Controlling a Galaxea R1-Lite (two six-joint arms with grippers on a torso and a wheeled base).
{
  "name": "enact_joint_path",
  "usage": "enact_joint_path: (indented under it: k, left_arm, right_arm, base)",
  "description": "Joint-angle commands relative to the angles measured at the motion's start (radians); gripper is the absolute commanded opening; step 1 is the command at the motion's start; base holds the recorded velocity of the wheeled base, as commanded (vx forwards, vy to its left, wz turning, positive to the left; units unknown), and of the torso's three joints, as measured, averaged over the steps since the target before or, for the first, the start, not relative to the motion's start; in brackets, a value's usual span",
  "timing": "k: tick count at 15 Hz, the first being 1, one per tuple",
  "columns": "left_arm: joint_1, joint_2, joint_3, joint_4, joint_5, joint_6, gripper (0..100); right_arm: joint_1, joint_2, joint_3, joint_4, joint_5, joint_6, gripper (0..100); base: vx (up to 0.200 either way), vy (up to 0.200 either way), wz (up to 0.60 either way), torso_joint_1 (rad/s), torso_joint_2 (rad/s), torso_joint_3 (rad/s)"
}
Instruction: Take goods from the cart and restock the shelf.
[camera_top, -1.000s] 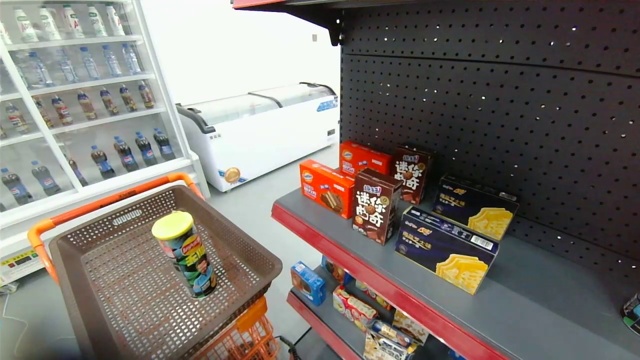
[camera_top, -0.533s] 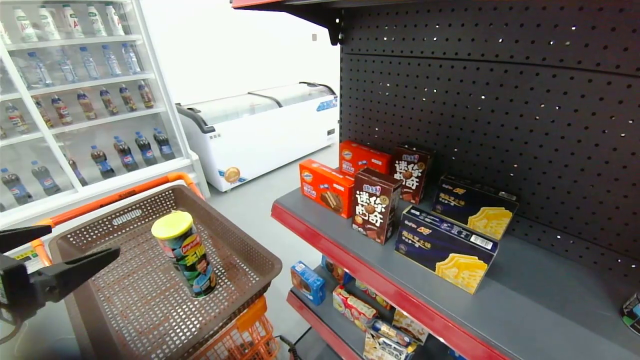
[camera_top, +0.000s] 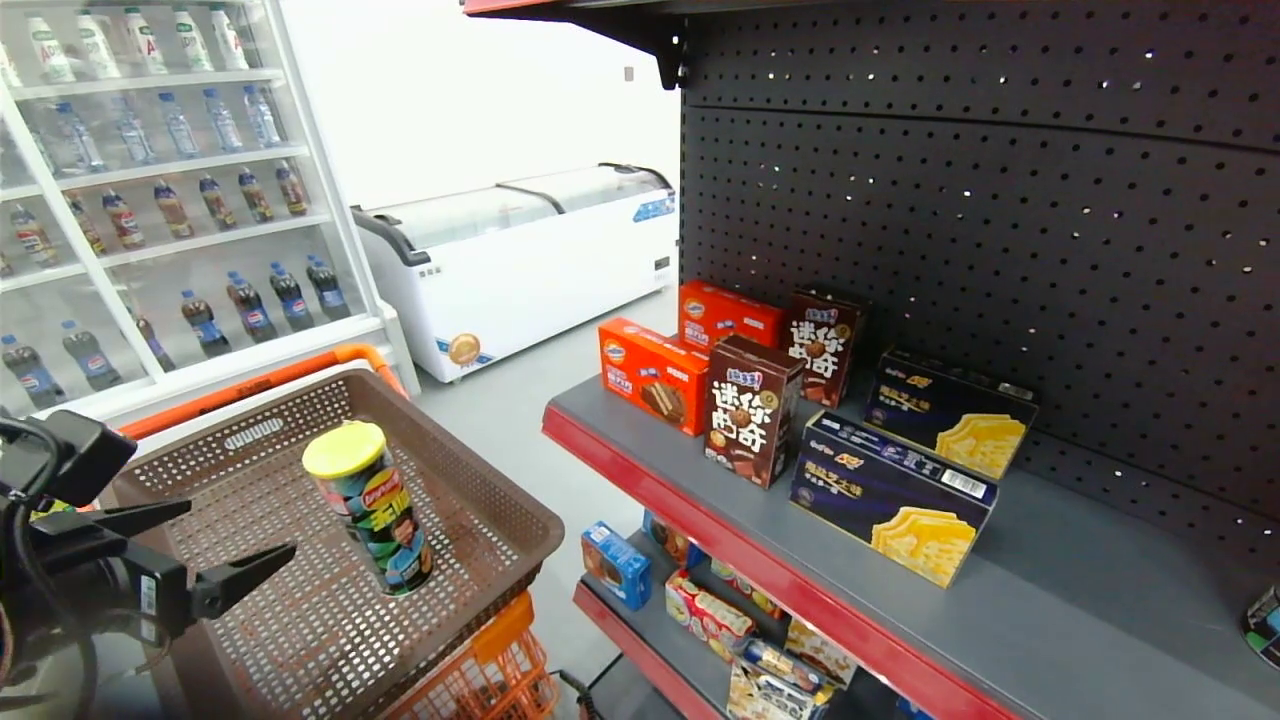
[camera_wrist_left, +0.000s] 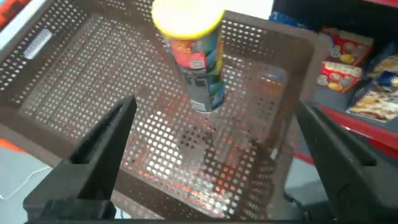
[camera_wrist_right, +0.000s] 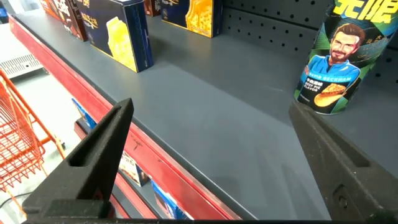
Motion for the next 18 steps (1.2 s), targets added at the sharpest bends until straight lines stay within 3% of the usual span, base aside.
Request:
enact_joint_path:
  k: [1, 9, 11, 18]
  left_arm:
    - [0.022, 0.124, 0.074, -0.093, 0.001, 0.0, 100]
    - [0.036, 0.402, 0.072, -0.375, -0.03, -0.002, 100]
    - [0.035, 0.454, 0.071, -0.414, -0.06, 0.0, 100]
    - [0.008, 0.629, 0.034, -0.581, -0.06, 0.001, 100]
  right_arm:
    - [0.0, 0.001, 0.0, 0.0, 0.0, 0.0, 100]
    - [0.0, 0.001, 0.0, 0.0, 0.0, 0.0, 100]
    - [0.0, 0.001, 0.0, 0.0, 0.0, 0.0, 100]
    - [0.0, 0.001, 0.0, 0.0, 0.0, 0.0, 100]
  base:
    - [0.0, 0.0, 0.0, 0.0, 0.0, 0.0]
    - [0.0, 0.0, 0.0, 0.0, 0.0, 0.0]
    - [0.0, 0.0, 0.0, 0.0, 0.0, 0.0]
    - [0.0, 0.0, 0.0, 0.0, 0.0, 0.0]
